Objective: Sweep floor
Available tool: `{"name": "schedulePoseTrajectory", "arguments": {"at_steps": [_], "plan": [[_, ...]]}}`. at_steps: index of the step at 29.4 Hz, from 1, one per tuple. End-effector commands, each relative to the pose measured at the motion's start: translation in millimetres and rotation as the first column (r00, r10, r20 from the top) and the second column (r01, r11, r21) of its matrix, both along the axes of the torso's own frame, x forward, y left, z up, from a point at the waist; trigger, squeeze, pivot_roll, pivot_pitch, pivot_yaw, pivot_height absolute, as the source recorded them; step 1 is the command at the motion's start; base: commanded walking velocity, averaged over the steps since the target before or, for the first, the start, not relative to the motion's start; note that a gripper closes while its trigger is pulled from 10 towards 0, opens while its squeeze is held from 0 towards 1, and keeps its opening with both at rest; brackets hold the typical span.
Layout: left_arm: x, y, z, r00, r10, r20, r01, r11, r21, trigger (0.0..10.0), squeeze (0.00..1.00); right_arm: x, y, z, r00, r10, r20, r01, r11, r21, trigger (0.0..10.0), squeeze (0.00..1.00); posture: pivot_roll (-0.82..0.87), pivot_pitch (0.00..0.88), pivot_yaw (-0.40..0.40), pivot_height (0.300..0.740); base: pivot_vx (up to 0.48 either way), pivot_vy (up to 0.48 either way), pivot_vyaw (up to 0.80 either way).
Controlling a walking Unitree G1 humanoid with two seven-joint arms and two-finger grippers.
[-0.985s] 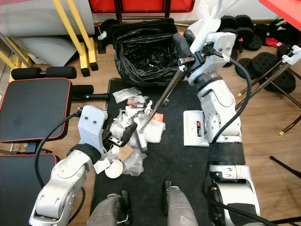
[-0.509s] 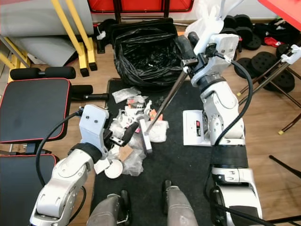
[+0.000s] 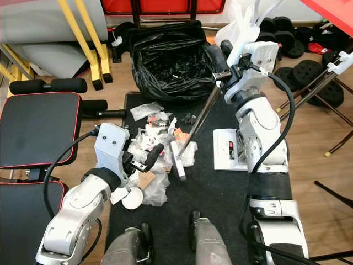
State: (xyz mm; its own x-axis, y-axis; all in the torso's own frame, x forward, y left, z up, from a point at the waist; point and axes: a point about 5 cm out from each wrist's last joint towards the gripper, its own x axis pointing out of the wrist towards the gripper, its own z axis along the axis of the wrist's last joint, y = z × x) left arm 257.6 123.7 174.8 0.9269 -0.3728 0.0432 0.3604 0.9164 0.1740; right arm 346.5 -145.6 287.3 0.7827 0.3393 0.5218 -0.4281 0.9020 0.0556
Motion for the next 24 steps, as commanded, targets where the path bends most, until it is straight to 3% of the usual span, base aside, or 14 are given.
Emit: {"name": "schedulePoseTrajectory", "arguments": {"at_steps": [1, 8, 13, 18, 24], "plan": [[-4.1, -2.8, -3, 1.0, -0.028, -0.014, 0.028, 1.0, 0.006, 10.0, 0.0, -8.5, 2.1, 15, 0.996, 0.03, 0.089, -0.033, 0.999, 0.03, 10.0, 0.0, -0.13, 0.331, -0.121, 0.74, 0.0, 0.0, 0.0], [-4.4, -3.6, -4, 0.999, -0.031, -0.013, 0.031, 0.999, 0.009, 10.0, 0.0, -2.8, 1.5, 15, 0.996, 0.04, 0.081, -0.048, 0.994, 0.101, 10.0, 0.0, -0.13, 0.326, -0.122, 0.74, 0.0, 0.0, 0.0], [-4.5, -3.7, -4, 0.999, -0.031, -0.012, 0.031, 0.999, 0.01, 10.0, 0.0, 10.0, 0.7, -7, 0.999, 0.032, 0.015, -0.034, 0.986, 0.162, 10.0, 0.0, -0.13, 0.33, -0.121, 0.74, 0.0, 0.0, 0.0], [-5.3, -3.0, -3, 1.0, -0.028, -0.009, 0.028, 1.0, 0.013, 10.0, 0.0, 15.7, -1.0, -19, 1.0, -0.003, -0.031, 0.008, 0.988, 0.155, 10.0, 0.0, -0.12, 0.338, -0.119, 0.74, 0.0, 0.0, 0.0], [-5.3, -1.1, -2, 1.0, -0.026, -0.009, 0.026, 1.0, 0.014, 10.0, 0.0, 14.8, -3.1, -10, 0.999, -0.031, -0.008, 0.032, 0.993, 0.118, 10.0, 0.0, -0.13, 0.348, -0.115, 0.74, 0.0, 0.0, 0.0]]}}
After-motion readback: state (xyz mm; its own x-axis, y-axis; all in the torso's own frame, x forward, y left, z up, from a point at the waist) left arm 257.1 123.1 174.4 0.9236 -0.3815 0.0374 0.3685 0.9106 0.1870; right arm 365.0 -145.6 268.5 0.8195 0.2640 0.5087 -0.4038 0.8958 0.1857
